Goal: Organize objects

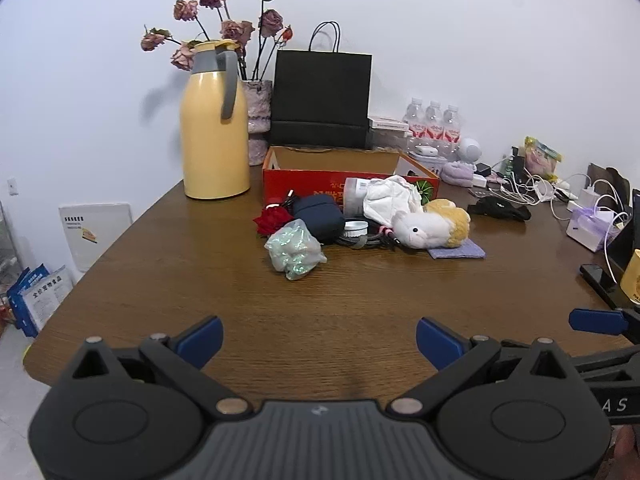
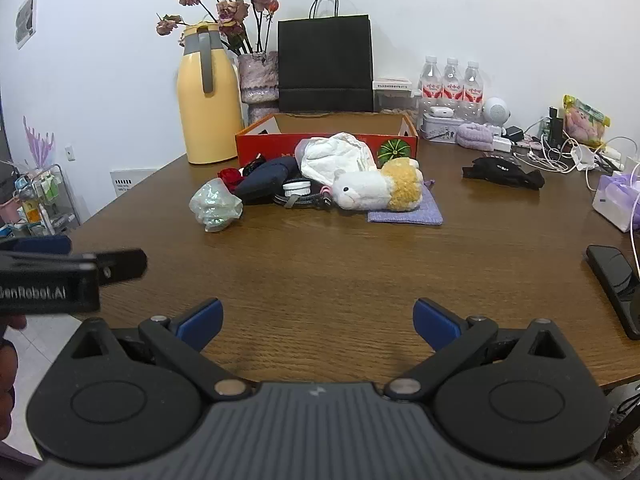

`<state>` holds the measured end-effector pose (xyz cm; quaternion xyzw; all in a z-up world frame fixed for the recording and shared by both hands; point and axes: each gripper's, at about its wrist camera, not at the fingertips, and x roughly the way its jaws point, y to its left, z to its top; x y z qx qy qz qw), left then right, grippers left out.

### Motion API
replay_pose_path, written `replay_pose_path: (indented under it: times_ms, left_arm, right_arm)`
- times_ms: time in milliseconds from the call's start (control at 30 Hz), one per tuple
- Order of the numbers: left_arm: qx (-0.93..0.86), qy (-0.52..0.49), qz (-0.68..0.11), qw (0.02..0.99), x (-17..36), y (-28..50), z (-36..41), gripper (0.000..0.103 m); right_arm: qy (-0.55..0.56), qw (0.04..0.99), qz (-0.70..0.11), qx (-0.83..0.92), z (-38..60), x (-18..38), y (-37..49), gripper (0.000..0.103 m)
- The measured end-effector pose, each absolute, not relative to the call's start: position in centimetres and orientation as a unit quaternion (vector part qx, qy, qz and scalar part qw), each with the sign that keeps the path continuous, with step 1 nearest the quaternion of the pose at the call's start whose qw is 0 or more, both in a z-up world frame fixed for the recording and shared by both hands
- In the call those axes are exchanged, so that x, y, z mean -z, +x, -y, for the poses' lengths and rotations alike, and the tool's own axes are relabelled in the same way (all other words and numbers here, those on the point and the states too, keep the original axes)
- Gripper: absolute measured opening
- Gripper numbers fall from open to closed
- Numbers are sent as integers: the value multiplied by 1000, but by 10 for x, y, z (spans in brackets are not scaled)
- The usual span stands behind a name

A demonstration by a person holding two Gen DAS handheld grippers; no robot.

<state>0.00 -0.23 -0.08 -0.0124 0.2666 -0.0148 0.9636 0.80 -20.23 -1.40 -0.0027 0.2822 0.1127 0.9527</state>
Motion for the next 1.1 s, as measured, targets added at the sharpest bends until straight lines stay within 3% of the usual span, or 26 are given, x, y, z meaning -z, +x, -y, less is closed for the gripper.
replay_pose_path:
  times_ms: [500,767,1100]
  left_arm:
    - [3,1,-263,965,2,-1,1,103]
    - [-5,-8,-292,956,9,9,-3,103]
    - [-12,-6,-290,957,7,14,-6,103]
  right_arm:
    - [6,953,-288,-98,204,15,13,103]
    - [34,938,-329,-101,207,23,27,103]
    - [40,944,-313,-97,211,22,27,103]
